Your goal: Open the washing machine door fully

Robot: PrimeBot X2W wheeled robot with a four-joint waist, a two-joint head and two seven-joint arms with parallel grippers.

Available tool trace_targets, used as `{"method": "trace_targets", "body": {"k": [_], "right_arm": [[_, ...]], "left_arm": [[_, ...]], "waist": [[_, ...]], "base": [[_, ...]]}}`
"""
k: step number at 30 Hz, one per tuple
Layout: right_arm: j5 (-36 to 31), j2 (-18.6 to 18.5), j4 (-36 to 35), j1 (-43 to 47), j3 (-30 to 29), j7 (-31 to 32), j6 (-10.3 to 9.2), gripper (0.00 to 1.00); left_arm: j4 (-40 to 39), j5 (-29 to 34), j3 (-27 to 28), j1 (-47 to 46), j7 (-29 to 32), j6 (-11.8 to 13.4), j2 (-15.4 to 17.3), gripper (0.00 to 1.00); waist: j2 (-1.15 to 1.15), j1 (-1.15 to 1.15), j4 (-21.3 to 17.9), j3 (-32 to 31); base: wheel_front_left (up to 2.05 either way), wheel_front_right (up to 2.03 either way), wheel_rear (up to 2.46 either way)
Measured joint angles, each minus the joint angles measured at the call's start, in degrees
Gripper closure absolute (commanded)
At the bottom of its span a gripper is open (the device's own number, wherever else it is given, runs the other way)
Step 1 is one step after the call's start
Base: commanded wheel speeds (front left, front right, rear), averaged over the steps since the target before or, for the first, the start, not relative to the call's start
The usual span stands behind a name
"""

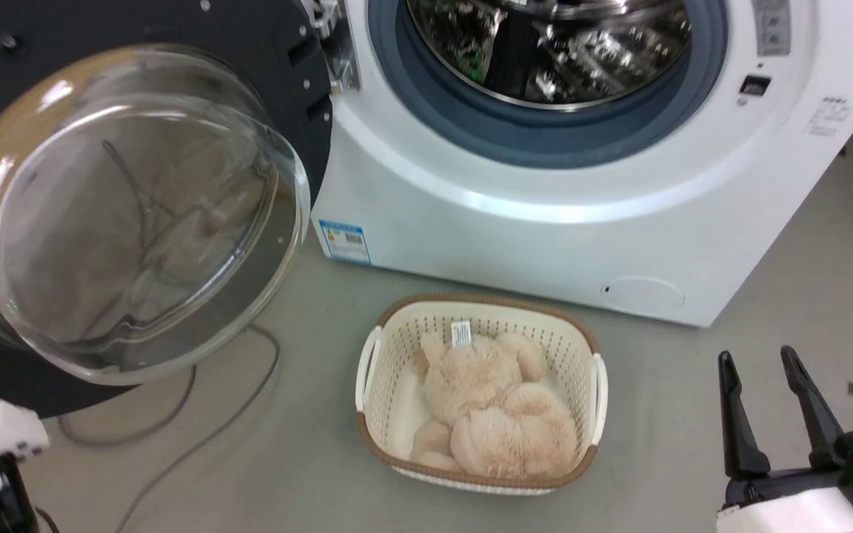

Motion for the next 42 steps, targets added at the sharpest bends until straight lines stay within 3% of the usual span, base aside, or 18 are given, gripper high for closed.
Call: {"method": "trace_targets", "body": {"k": [17,28,29,30,42], "right_arm": [[0.55,0.01,-0.19,3.22,-0.88,0.00,0.00,0.00],[0.63,0.02,-0.53,4.52,-0.76,0.00,0.00,0.00],[0.63,0.02,-0.55,4.56,-0.73,0.00,0.00,0.00],[0.62,0.01,-0.58,4.58,-0.63,0.01,0.00,0.00],[0.29,0.02,-1.14,5.24,0.91,0.01,0.00,0.00]], "left_arm": [[-12.84,4.10,-9.10,12.26,0.00,-6.15,-6.51,1.00],[-16.12,3.93,-16.69,17.18,0.00,-7.22,-8.47,1.00],[-16.18,3.71,-17.24,17.44,0.00,-7.12,-8.62,0.82],[-16.23,3.15,-17.83,17.63,0.00,-7.21,-8.81,0.00],[-14.75,1.43,-21.25,18.67,0.00,-6.76,-9.38,0.00]], "waist": [[0.00,0.00,-2.62,-8.28],[0.00,0.00,-7.39,-10.54],[0.00,0.00,-7.89,-10.66],[0.00,0.00,-8.38,-10.77],[0.00,0.00,-13.86,-11.01]], "base": [[0.00,0.00,0.00],[0.00,0.00,0.00],[0.00,0.00,0.00],[0.00,0.00,0.00],[0.00,0.00,0.00]]}}
